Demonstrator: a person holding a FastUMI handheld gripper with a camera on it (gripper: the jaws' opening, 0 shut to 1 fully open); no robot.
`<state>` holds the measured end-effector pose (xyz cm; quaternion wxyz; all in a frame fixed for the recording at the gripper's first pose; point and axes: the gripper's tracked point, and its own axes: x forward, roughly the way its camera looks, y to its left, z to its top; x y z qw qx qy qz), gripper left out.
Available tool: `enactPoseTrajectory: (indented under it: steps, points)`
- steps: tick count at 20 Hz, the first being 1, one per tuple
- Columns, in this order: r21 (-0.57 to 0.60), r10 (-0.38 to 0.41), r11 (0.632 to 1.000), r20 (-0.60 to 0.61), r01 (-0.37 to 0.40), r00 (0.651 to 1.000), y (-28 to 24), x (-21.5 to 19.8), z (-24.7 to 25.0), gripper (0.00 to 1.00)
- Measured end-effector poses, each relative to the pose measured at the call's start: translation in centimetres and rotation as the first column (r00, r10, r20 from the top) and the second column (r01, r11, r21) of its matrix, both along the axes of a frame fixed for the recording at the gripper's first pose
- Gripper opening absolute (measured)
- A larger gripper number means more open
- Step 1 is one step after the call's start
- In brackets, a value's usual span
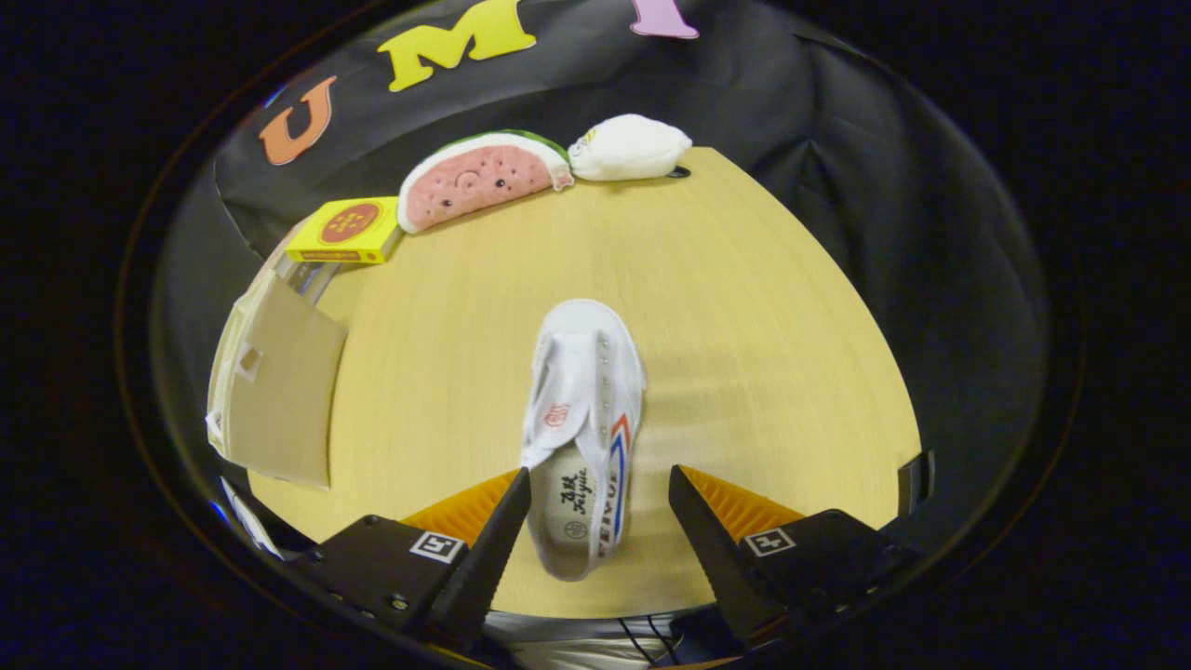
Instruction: Open the storage box then place both shoes into the box .Put the left shoe in first, then the right shoe, with the right side of both shoes facing outward in a uniform manner.
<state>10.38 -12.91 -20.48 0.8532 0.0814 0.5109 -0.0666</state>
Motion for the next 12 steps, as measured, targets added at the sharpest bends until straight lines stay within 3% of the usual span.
enactPoseTrajectory:
  steps: [3, 5, 7, 12]
  points:
    - [-0.006, 0.006, 1.0, -0.057, -0.007, 0.998, -1.1, 0.2, -1.9, 0.76]
    - [0.012, 0.022, 1.0, -0.071, -0.021, 0.997, -0.8, 0.8, -2.8, 0.74]
    - [0.027, 0.04, 0.999, -0.087, -0.038, 0.995, -0.4, 1.3, -3.6, 0.61]
    - [0.027, 0.047, 0.999, -0.088, -0.045, 0.995, -0.2, 3.3, -4.4, 0.48]
